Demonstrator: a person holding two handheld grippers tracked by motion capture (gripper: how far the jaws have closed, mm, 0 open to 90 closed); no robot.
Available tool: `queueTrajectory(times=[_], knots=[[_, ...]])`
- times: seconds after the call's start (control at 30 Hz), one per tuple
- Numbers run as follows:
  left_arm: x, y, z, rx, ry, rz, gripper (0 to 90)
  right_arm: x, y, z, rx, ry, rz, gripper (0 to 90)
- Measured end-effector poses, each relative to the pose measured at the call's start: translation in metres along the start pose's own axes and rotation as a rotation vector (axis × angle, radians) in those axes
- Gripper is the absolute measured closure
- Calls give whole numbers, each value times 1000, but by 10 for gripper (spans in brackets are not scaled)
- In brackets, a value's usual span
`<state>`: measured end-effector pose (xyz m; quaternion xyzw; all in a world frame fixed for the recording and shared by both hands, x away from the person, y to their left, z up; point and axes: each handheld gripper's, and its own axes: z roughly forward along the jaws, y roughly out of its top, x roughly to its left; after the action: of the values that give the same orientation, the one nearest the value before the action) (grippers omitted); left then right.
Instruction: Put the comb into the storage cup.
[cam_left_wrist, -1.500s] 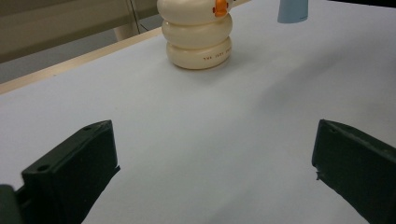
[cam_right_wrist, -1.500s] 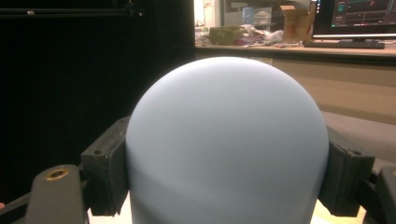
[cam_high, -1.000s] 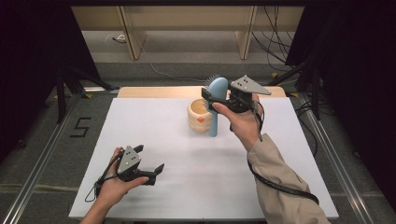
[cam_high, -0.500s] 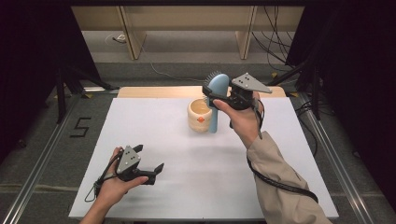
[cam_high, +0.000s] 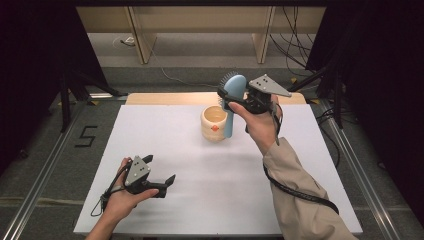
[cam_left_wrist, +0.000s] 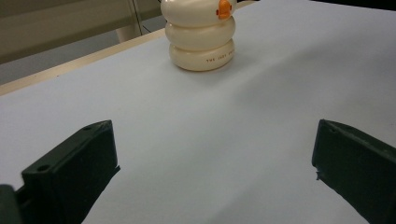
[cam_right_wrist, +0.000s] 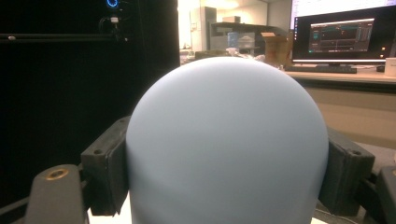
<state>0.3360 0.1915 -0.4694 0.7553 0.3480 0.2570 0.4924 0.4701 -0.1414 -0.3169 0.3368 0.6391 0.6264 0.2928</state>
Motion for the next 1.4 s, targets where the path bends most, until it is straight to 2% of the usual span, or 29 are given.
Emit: queueTrajectory(times=[0.53,1.4], knots=[[0,0,0,-3,0,-1,0,-2,8,9,-19,-8,-4,204],[0,0,-1,-4,1,-2,0,-9,9,20,-28,-34,6,204]])
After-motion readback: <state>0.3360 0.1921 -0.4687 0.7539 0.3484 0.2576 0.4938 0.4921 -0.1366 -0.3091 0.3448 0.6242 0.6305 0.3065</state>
